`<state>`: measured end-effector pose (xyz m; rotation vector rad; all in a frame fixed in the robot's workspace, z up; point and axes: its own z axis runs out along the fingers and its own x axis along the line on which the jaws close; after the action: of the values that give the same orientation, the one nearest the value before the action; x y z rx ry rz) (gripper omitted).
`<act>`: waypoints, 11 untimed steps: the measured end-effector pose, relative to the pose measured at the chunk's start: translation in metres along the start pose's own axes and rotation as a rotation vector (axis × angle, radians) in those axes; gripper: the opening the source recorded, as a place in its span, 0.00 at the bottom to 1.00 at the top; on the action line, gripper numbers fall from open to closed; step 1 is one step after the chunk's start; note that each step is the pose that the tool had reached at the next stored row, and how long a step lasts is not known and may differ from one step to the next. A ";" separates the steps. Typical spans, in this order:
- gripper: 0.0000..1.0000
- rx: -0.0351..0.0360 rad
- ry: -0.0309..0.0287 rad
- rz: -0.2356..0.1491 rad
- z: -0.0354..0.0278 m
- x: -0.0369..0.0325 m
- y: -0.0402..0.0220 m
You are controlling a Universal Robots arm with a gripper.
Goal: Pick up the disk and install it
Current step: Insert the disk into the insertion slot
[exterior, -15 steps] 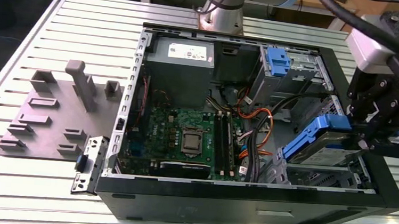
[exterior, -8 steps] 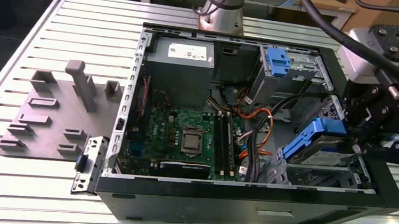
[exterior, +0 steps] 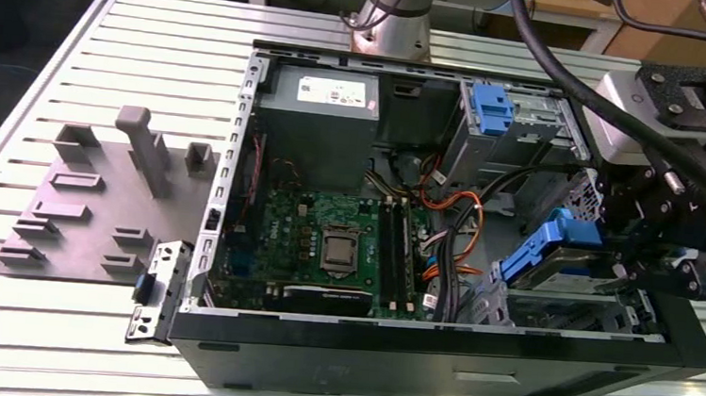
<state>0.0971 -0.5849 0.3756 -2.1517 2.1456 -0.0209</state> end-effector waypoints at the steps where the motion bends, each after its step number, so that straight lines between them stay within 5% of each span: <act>1: 0.35 0.0000 0.0002 0.000 0.0000 0.0000 0.0000; 11: 0.42 -0.0001 0.0001 0.000 0.0003 0.0000 0.0000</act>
<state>0.0971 -0.5849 0.3753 -2.1518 2.1457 -0.0209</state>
